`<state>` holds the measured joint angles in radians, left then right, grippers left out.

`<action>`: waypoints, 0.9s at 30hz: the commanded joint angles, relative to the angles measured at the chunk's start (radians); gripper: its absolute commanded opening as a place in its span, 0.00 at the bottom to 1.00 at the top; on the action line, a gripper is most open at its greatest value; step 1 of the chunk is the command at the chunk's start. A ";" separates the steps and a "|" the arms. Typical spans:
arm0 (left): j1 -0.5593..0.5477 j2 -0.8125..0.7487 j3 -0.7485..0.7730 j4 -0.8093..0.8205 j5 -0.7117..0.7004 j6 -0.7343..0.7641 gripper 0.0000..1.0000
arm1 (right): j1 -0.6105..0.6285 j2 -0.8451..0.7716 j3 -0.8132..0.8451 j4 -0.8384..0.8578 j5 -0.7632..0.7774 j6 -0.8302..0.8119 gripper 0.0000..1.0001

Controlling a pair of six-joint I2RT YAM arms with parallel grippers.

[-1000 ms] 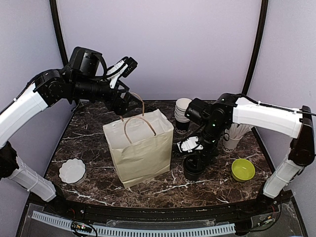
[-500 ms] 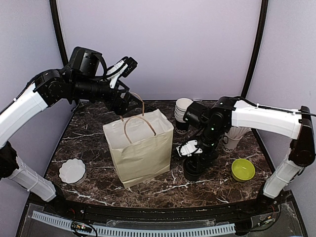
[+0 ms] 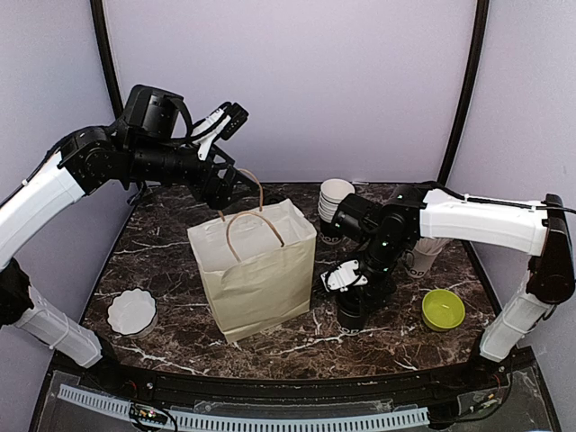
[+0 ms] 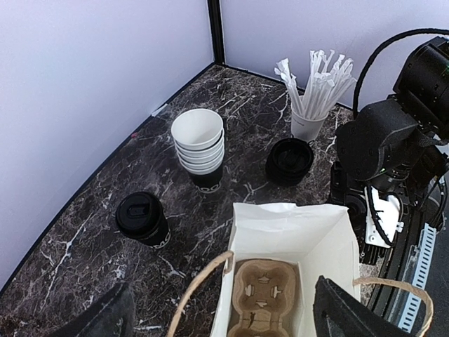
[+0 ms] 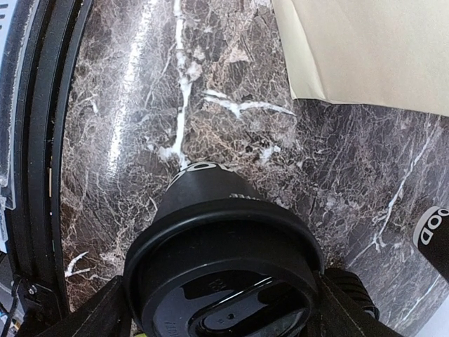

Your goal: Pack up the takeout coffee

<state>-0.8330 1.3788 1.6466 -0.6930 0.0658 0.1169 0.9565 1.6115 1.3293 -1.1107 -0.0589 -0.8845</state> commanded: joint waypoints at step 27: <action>0.007 -0.025 -0.011 -0.001 0.025 0.007 0.91 | 0.000 -0.020 0.043 -0.086 -0.043 -0.008 0.83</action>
<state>-0.8330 1.3724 1.6466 -0.6975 0.0883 0.1162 0.9558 1.6112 1.3972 -1.1931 -0.1181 -0.8852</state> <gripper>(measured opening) 0.907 0.832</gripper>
